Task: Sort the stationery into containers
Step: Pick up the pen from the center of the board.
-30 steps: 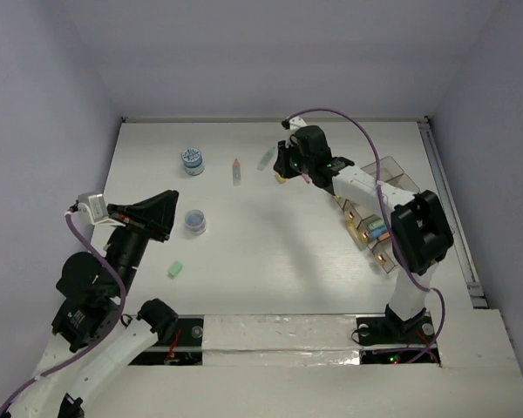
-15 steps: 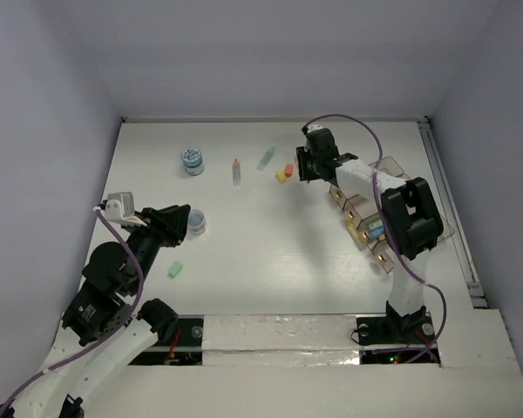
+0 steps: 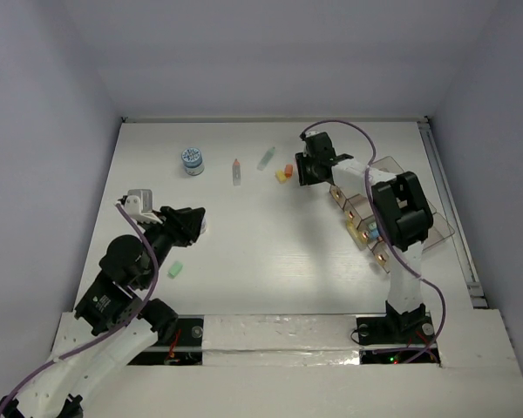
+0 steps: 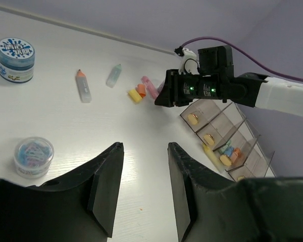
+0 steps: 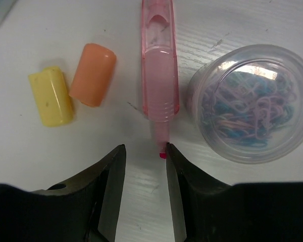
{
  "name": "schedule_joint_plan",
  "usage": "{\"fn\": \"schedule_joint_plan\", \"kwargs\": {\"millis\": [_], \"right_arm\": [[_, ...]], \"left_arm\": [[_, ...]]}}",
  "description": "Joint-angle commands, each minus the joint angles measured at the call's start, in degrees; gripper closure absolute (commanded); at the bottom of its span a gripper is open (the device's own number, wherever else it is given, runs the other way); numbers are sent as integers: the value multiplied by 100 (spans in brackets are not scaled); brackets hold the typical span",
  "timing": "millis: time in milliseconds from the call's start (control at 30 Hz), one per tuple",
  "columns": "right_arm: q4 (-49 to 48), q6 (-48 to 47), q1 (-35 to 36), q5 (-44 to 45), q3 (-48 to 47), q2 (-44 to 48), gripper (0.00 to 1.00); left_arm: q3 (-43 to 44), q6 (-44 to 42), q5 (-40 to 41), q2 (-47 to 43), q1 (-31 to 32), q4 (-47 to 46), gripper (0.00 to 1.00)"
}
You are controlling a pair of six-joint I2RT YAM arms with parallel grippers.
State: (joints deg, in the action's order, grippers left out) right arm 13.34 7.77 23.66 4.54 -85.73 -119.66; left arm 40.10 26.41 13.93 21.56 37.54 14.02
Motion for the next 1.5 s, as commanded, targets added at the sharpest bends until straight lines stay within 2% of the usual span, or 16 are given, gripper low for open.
{"fn": "schedule_joint_plan", "kwargs": {"millis": [0, 167, 400, 567, 600, 700, 933, 1100, 1367, 1467], "right_arm": [[28, -109, -54, 30, -312, -58, 57], [81, -162, -54, 205, -435, -251, 58], [2, -223, -54, 267, -497, -383, 65], [-25, -232, -54, 346, -488, -410, 75], [-60, -232, -54, 355, -471, -401, 84], [-340, -232, -54, 294, -234, -208, 91], [-894, -241, -54, 13, 460, 732, 100], [-930, -136, 16, -312, 935, 1601, 100], [-1097, 145, 526, -866, 1708, 2639, 100], [-1185, 286, 639, -1384, 1998, 3113, 100]], "left_arm": [[-37, 30, -93, 50, 34, -418, 62], [-133, 57, -198, 129, 34, -532, 62], [-362, 215, -576, 392, 34, -1111, 62], [-441, 268, -708, 489, 34, -1261, 62], [-476, 276, -734, 481, 34, -1322, 62], [-564, 312, -822, 507, 34, -1367, 62], [-854, 505, -1129, 779, 34, -2104, 61], [-1082, 593, -1297, 1113, 34, -2885, 61], [-1250, 900, -1552, 1965, 34, -4038, 60], [-1311, 892, -1560, 2255, 34, -4486, 54]]}}
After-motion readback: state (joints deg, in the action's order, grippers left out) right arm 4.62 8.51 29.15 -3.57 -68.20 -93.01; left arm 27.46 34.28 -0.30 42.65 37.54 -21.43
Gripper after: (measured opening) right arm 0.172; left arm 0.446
